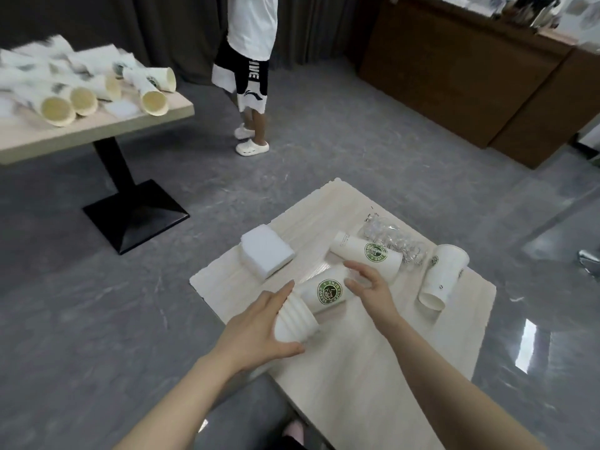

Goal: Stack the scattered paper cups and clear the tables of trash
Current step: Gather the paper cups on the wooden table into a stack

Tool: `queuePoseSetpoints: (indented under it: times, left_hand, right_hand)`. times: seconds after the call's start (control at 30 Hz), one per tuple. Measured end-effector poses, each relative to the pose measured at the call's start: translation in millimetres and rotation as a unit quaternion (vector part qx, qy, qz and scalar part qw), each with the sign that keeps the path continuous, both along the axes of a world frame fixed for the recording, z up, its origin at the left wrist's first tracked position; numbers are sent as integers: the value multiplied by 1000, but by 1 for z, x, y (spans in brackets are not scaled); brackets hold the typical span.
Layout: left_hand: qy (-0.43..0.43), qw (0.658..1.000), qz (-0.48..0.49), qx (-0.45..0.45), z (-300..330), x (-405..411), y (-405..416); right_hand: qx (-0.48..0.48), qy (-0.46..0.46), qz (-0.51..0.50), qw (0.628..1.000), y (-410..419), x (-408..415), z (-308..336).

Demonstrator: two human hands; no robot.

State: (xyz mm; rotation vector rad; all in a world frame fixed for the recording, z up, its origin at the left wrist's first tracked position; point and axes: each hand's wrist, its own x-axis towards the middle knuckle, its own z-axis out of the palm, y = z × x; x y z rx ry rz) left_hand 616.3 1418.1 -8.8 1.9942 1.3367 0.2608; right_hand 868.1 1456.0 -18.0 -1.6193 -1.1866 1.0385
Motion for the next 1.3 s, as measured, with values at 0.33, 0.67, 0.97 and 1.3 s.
queuePoseSetpoints:
  times: [0.33,0.67,0.97,1.3]
  left_hand:
    - [12,1000,20,-4,-3,-15,0]
    - [0,1000,-17,2,2,1,12]
    - [-9,998,-55,19,5,16,19]
    - [-37,993,-114,19,5,35,15]
  right_hand:
    - [-93,9,8,996,2,8,-26]
    - [-25,105,-66,992,-25,43,12]
    - [40,148,-81,985,-54,76,60]
    - [4,185,0,983,-65,29,46]
